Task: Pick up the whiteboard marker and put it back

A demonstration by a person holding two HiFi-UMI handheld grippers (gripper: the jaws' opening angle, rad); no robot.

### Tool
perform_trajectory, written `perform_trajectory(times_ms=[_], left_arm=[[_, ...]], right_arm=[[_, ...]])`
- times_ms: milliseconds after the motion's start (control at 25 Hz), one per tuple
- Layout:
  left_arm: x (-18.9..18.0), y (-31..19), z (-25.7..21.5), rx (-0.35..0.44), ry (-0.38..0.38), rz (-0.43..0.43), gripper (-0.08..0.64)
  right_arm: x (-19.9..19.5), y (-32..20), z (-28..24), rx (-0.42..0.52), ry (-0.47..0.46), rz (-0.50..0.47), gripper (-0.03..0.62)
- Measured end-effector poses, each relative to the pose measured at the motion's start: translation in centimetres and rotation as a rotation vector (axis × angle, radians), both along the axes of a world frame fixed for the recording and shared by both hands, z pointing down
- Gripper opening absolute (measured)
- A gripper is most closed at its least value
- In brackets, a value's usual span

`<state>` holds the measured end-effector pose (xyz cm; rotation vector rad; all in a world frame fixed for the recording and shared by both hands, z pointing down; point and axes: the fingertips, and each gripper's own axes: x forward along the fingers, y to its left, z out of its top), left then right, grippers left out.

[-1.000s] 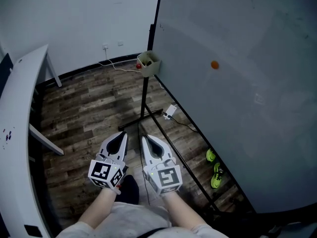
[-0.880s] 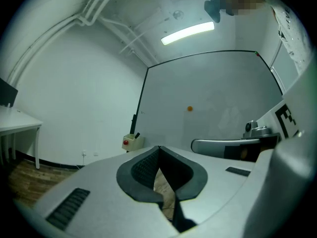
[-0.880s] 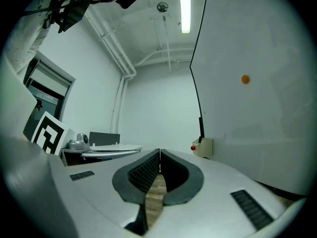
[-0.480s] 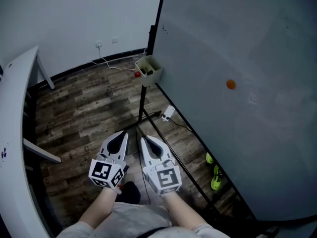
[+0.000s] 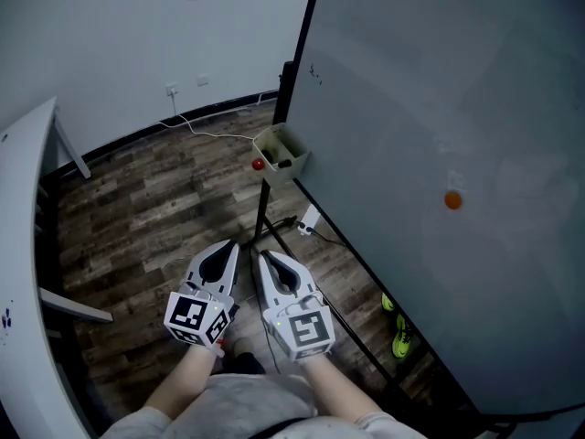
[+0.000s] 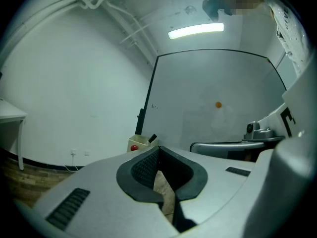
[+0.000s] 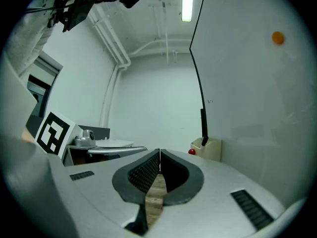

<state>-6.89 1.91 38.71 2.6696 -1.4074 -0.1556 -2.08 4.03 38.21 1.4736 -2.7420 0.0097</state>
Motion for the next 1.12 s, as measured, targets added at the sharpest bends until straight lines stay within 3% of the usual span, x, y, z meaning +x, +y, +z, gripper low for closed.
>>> perform_trajectory(times_ms=[280,1120], left_arm=[[-0.6,-3.2,0.8,-0.008,0.001,0.046,0.015],[0.1,-5.9,1.6,-0.023,0.026,0.078,0.014]], right_arm=[[-1.2,-3.2,0.5,0.017,-0.004,0.020,0.020],[-1.0,-6.0,1.0,0.000,0.007,0.021,0.020]])
